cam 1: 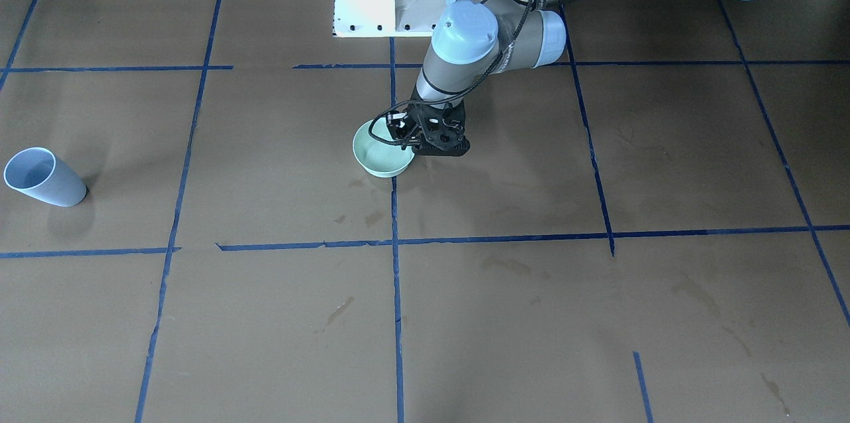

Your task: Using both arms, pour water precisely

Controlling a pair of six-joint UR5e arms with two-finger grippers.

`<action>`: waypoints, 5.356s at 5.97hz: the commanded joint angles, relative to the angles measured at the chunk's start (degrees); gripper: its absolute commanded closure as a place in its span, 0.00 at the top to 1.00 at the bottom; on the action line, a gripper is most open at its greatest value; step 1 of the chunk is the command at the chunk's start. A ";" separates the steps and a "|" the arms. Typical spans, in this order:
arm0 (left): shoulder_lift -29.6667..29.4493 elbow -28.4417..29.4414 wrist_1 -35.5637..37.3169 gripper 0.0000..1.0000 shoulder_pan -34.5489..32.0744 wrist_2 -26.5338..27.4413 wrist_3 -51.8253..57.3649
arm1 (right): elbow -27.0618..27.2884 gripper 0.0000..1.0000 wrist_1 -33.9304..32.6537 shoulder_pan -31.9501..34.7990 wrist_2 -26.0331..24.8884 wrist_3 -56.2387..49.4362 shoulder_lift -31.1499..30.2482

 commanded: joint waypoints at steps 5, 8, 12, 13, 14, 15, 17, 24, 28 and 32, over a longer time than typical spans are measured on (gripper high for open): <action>10.96 -12.91 2.12 1.00 -3.53 0.12 0.00 | 9.04 1.00 31.04 -19.04 -9.14 34.46 -13.16; 23.59 -23.18 2.03 1.00 -6.52 0.30 0.09 | 7.21 1.00 47.34 -29.22 -20.68 38.42 -18.96; 30.93 -24.53 1.94 1.00 -9.51 0.65 6.86 | 4.65 1.00 52.83 -40.19 -37.37 56.55 -18.72; 31.10 -24.62 1.94 1.00 -9.51 0.74 6.86 | 3.95 1.00 53.63 -41.18 -40.99 57.74 -18.63; 31.10 -24.88 1.94 1.00 -9.51 1.17 6.86 | 3.59 1.00 55.64 -42.93 -46.76 58.10 -18.55; 31.10 -24.97 2.03 1.00 -9.51 1.18 6.86 | 1.24 1.00 60.10 -44.68 -51.61 58.37 -18.46; 31.80 -25.23 1.94 1.00 -9.51 1.18 6.86 | -0.19 1.00 62.60 -51.69 -62.94 58.28 -18.54; 31.89 -25.41 1.94 1.00 -9.51 1.09 6.86 | -9.50 1.00 68.02 -63.51 -90.24 62.15 -13.10; 31.89 -25.50 1.94 1.00 -9.51 1.09 6.86 | -13.89 1.00 69.28 -63.42 -90.59 58.81 -9.67; 31.98 -25.85 1.94 1.00 -9.51 1.09 6.86 | -14.52 1.00 73.15 -61.59 -90.51 54.94 -8.26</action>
